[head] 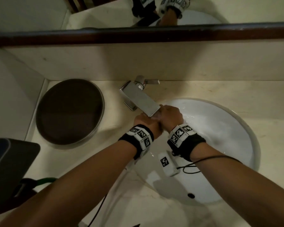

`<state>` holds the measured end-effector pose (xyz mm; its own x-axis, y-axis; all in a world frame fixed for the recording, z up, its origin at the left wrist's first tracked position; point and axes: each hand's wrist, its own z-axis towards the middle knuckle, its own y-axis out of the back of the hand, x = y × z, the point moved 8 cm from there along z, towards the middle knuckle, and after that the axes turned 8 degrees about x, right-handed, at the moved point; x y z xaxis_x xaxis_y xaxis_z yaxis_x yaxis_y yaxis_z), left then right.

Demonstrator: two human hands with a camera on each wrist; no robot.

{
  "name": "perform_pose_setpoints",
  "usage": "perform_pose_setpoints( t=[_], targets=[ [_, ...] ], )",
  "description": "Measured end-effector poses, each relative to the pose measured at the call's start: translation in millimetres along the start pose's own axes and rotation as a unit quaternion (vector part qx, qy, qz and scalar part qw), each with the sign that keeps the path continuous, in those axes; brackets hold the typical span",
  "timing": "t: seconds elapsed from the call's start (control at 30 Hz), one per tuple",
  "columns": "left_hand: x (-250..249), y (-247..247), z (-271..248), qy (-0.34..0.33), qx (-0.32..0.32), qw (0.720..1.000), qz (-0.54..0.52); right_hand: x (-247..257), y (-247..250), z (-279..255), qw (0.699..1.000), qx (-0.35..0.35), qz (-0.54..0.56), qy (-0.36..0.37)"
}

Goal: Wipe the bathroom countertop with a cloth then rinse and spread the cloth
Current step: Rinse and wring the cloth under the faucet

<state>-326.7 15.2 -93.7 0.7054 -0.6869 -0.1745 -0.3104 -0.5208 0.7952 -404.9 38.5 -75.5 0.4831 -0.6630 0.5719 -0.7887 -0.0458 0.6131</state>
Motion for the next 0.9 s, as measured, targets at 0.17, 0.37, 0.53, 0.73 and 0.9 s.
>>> perform_pose_setpoints(
  t=[0.17, 0.37, 0.53, 0.73, 0.9],
  targets=[
    [-2, 5, 0, -0.032, 0.045, 0.994, -0.096, -10, 5, -6, 0.992, -0.064, 0.090, -0.062],
    [-9, -2, -4, -0.063, 0.108, 0.960, -0.250, -5, -1, -6, 0.999, -0.037, 0.038, 0.008],
    [-11, -7, -2, -0.081, 0.132, 0.928, -0.338, -13, 2, -5, 0.997, -0.025, 0.066, 0.029],
    [3, -9, -10, -0.044, 0.115, 0.880, -0.459, -30, 4, -4, 0.983, 0.008, 0.179, 0.027],
    [17, -1, -14, 0.017, 0.099, 0.943, -0.318, -39, -11, -5, 0.946, 0.133, 0.289, -0.063]
  ],
)
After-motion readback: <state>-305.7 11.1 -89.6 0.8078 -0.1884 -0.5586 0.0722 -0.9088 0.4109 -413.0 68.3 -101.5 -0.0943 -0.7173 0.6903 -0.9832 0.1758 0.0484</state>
